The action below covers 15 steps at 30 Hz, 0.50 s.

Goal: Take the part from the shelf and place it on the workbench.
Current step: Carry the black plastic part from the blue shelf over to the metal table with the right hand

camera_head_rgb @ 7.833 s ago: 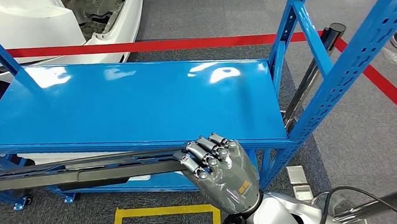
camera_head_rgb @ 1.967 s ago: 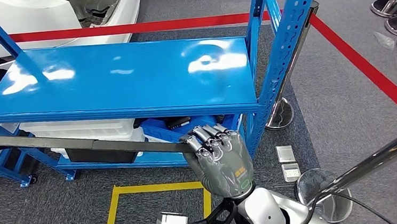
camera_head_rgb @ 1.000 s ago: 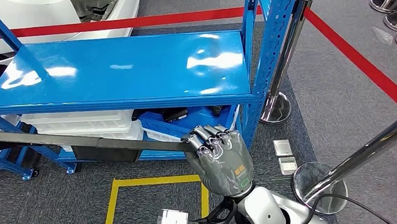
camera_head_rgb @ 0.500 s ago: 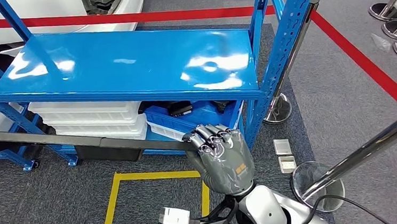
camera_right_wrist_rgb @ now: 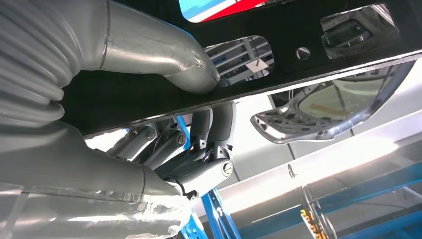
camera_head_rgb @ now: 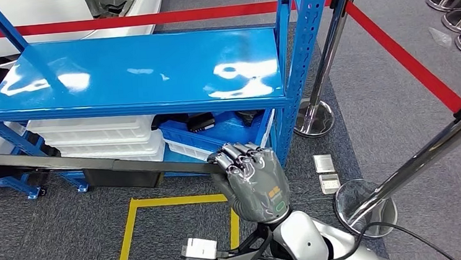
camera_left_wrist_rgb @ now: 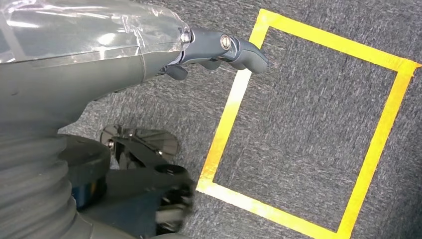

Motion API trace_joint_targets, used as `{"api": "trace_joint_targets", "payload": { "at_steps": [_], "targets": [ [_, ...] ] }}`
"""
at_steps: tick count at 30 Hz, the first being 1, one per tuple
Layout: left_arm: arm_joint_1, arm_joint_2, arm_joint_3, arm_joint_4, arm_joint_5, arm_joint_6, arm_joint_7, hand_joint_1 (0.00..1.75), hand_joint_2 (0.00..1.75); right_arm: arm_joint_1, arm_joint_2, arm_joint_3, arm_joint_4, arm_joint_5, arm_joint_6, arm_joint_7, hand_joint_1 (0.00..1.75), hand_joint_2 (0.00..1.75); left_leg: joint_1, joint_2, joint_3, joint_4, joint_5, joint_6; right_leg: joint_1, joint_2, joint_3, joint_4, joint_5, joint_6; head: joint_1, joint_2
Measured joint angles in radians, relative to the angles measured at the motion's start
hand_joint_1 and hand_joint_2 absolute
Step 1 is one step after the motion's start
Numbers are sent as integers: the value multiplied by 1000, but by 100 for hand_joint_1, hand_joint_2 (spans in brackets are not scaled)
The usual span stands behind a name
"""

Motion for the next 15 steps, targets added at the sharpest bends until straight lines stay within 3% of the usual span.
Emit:
{"api": "trace_joint_targets", "payload": {
  "at_steps": [2, 4, 7, 9, 11, 12, 13, 14, 15],
  "targets": [
    [-1, 0, 0, 0, 0, 0, 1, 0, 175, -2, 0, 0, 1, 0, 2, 0, 175, 175, -4, -3, 76, -139, 46, 12, 2, 0, -4, 2, 5, 7, 0, 0],
    [-1, 0, 0, 0, 0, 0, 3, 0, 175, -6, 2, 0, 1, 1, 3, -1, 175, 175, -10, -5, 98, -197, 58, 21, 2, 0, -9, 3, 13, 18, 0, 0],
    [-1, 0, 0, 0, 0, -1, 4, 0, 175, -9, 4, 0, 2, 2, 4, -2, 175, 175, -8, -3, 91, -207, 77, 37, -1, 1, -15, 8, 10, 36, 0, 0],
    [-3, 0, 0, 0, 0, -1, 5, 0, 175, -12, 5, 0, 3, 2, 4, -2, 175, 175, -3, 1, 82, -217, 94, 50, -1, 3, -38, 66, -42, 44, 6, 0],
    [-3, 0, 0, 0, 0, -1, 5, 0, 175, -13, 5, 0, 5, 1, 4, -2, 175, 175, -4, 4, 65, -216, 105, 56, -2, 4, -80, 184, -119, 49, 13, 0],
    [-2, 0, 0, 0, 0, -1, 5, 0, 175, -13, 5, 0, 7, 1, 4, -2, 175, 175, -5, 4, 56, -214, 109, 56, -3, 4, -95, 236, -144, 52, 14, 0],
    [-2, 0, 0, 0, 0, -1, 5, 0, 175, -12, 5, 0, 9, 2, 5, -2, 175, 175, -5, 5, 47, -212, 114, 56, -3, 4, -96, 262, -151, 54, 15, 0],
    [-1, 0, 0, 0, 0, -1, 5, 0, 175, -12, 5, 0, 10, 2, 7, -1, 175, 175, -4, 5, 39, -208, 117, 54, -4, 4, -78, 248, -140, 55, 16, 0],
    [-1, 0, 0, 0, 0, -1, 5, 0, 175, -13, 5, 0, 11, 2, 8, -1, 175, 175, -4, 5, 32, -204, 120, 52, -4, 4, -42, 198, -114, 55, 18, 0]
  ]
}}
